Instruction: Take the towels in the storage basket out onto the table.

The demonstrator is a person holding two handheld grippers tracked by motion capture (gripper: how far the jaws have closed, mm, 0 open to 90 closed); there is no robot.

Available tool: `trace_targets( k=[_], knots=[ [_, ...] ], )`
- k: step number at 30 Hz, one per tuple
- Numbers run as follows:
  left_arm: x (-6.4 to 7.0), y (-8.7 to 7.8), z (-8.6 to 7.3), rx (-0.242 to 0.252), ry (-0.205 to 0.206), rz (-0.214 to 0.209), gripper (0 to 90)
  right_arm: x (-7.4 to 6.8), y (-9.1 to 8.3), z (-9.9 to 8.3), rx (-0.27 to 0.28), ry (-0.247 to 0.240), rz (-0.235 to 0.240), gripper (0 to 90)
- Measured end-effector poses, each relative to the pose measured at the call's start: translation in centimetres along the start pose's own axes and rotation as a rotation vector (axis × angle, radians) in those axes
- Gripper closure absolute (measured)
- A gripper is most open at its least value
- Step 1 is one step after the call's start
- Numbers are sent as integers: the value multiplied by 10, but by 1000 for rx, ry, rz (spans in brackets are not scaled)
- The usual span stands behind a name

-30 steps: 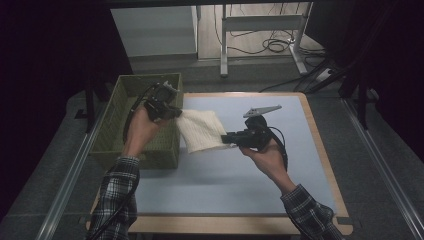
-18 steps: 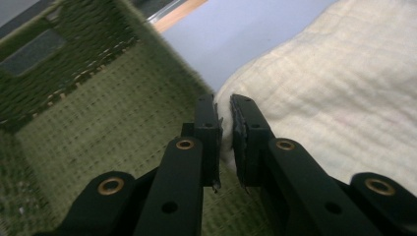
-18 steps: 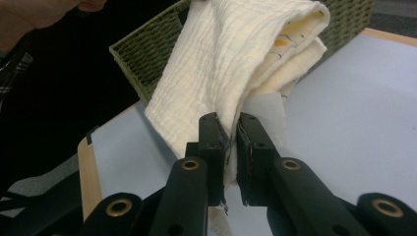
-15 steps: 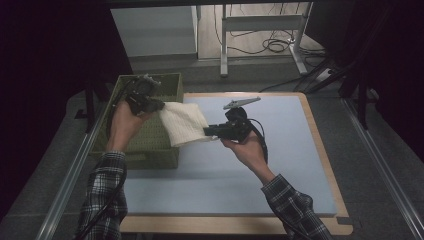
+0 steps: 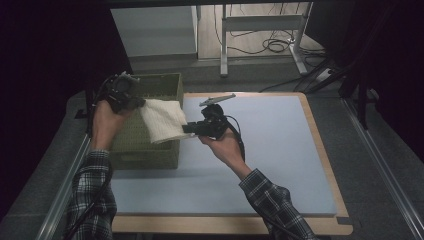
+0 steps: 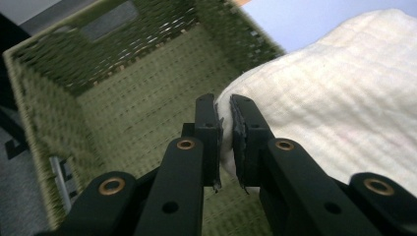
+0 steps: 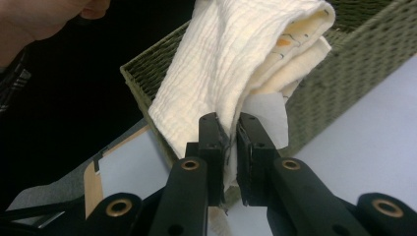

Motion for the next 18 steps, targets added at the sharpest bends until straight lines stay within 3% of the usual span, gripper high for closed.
trace_targets(
  k=[10,18],
  knots=[
    [-27,4,-29,-29,-24,70,827,-15,47,-10,-37,17,-39,816],
    [-37,9,-46,-48,-21,98,825,-26,81,-26,-88,47,-58,811]
  ],
)
Point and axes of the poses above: each handheld gripper's, and its own axes: y roughly forward along the jaws, z roughly out of its top, x roughly to its right, the point moved 5 cm from there along y, roughly forward along the jaws, and after that the axes turned 15 degrees about x, right-handed, at the moved point
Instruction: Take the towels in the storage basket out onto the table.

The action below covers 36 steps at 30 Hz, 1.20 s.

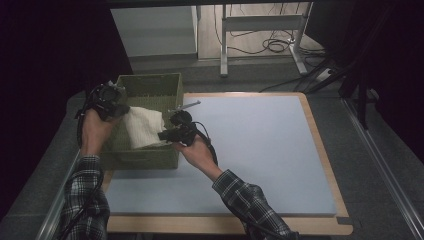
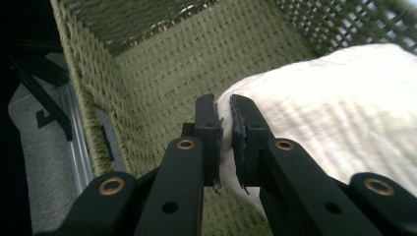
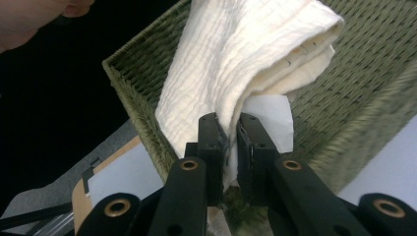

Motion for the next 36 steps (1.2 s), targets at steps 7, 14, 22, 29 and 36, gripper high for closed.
trace_targets(
  k=[7,14,22,29,36],
  knots=[
    [1,15,-11,-16,8,-1,819,5,15,-8,-43,45,-36,806],
    [11,39,-16,-56,47,-16,810,7,21,-10,-77,65,-52,799],
    [22,60,-23,-86,61,-36,682,1,26,-9,-101,37,-44,669],
    [23,55,-18,-41,23,-41,531,8,12,2,-77,-13,-64,593],
    [28,50,-19,-23,15,-37,434,8,0,4,-47,-53,-23,506]
  ],
)
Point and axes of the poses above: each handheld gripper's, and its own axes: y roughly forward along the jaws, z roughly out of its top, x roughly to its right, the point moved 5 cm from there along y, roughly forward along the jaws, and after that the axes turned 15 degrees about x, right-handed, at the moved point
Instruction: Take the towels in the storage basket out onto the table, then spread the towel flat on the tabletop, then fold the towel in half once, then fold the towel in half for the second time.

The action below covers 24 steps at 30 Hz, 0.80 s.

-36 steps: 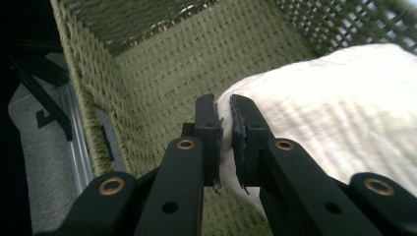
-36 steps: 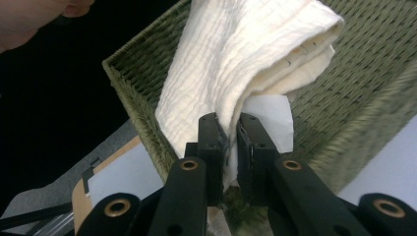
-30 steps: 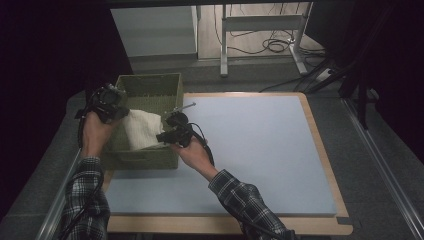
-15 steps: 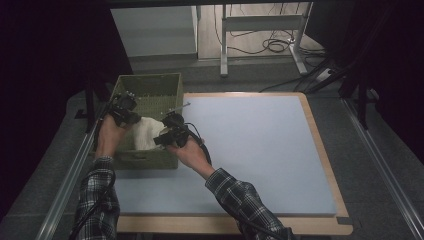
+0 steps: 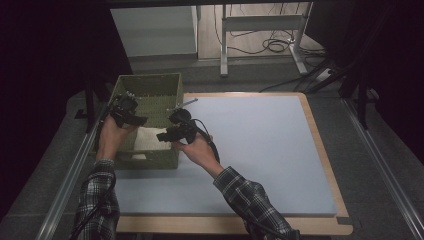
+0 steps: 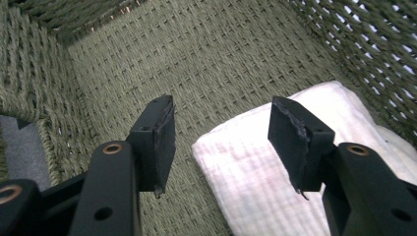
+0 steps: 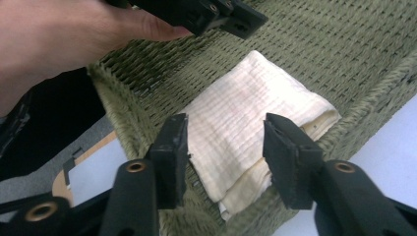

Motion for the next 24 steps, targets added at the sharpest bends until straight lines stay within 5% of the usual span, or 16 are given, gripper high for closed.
trace_targets(
  k=[14,24],
  knots=[
    [21,-7,9,90,-91,-86,253,18,-45,-2,51,-114,-53,339],
    [43,-15,16,122,-89,-125,176,40,-77,-17,66,-145,-85,283]
  ],
)
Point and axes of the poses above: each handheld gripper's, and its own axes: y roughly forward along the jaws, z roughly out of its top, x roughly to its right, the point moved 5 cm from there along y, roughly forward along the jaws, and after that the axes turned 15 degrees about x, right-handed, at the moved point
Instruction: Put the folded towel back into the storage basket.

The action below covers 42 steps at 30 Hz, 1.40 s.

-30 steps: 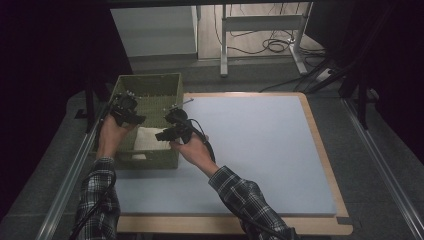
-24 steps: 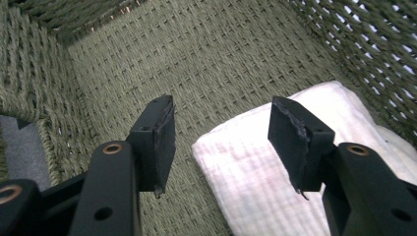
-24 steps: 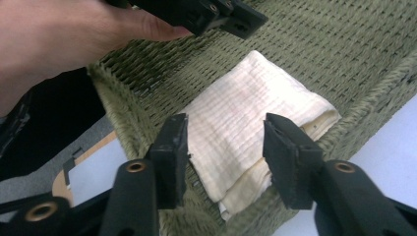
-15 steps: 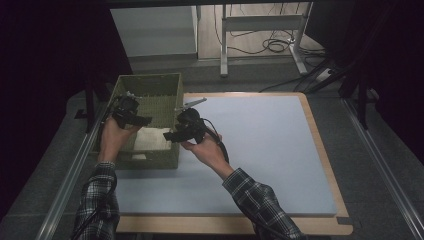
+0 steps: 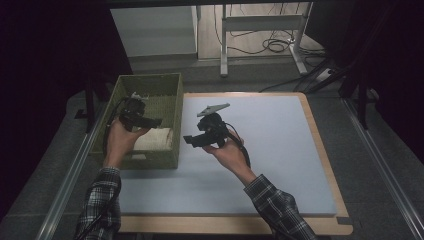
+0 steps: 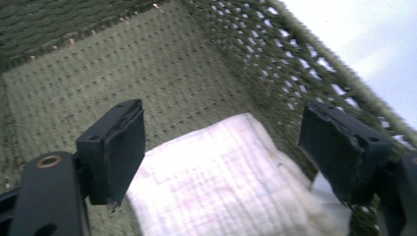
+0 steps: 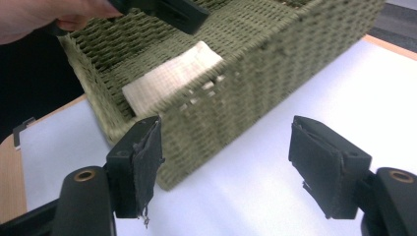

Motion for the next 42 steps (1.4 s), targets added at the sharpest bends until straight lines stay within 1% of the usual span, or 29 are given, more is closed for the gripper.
trace_targets(
  k=[3,6,7,8,13,14,15,17,18,19,21,22,23,26,29,31,35,36,37,38,40,42],
  knots=[
    [6,-2,2,14,-5,-14,159,6,-8,-5,-1,-7,-5,267],
    [16,-2,1,35,-26,-37,132,11,-17,-8,9,-5,-8,256],
    [16,-2,1,35,-26,-37,107,11,-17,-8,9,-5,-8,256],
    [18,-2,1,38,-30,-38,107,15,-22,-12,6,-3,-8,245],
    [29,-4,2,63,-35,-61,77,22,-35,-20,-4,-19,-21,225],
    [29,-4,2,63,-35,-61,72,24,-37,-22,-4,-19,-23,222],
    [34,-4,2,66,-25,-65,66,26,-41,-24,-6,-20,-23,217],
    [40,-5,3,70,-17,-72,56,28,-45,-27,-7,-18,-27,209],
    [40,-5,3,70,-17,-72,51,29,-48,-29,-7,-18,-31,204],
    [45,-5,4,80,-14,-76,47,31,-51,-31,-6,-12,-31,197],
    [51,-7,6,89,-10,-86,43,34,-57,-35,-8,-8,-31,191],
    [51,-7,6,89,-10,-86,39,35,-60,-38,-13,-9,-34,189],
    [56,-7,7,94,-8,-94,39,36,-62,-39,-17,-15,-36,185],
    [65,-8,9,93,-5,-114,36,40,-71,-46,-29,-36,-51,170],
    [74,-10,11,79,12,-131,36,43,-80,-52,-43,-61,-62,154],
    [81,-10,13,74,21,-143,36,45,-86,-57,-48,-60,-66,147],
    [96,-9,15,42,48,-171,37,50,-98,-66,-67,-62,-80,133],
    [104,-8,16,27,64,-183,37,51,-101,-68,-70,-62,-84,130],
    [104,-8,16,27,64,-183,37,51,-101,-68,-70,-62,-84,130],
    [106,-8,17,22,70,-185,37,54,-107,-71,-71,-58,-90,127],
    [117,-5,17,7,83,-203,36,56,-113,-74,-73,-55,-93,124],
    [124,-2,17,3,92,-210,34,59,-119,-78,-78,-56,-99,122]
  ],
)
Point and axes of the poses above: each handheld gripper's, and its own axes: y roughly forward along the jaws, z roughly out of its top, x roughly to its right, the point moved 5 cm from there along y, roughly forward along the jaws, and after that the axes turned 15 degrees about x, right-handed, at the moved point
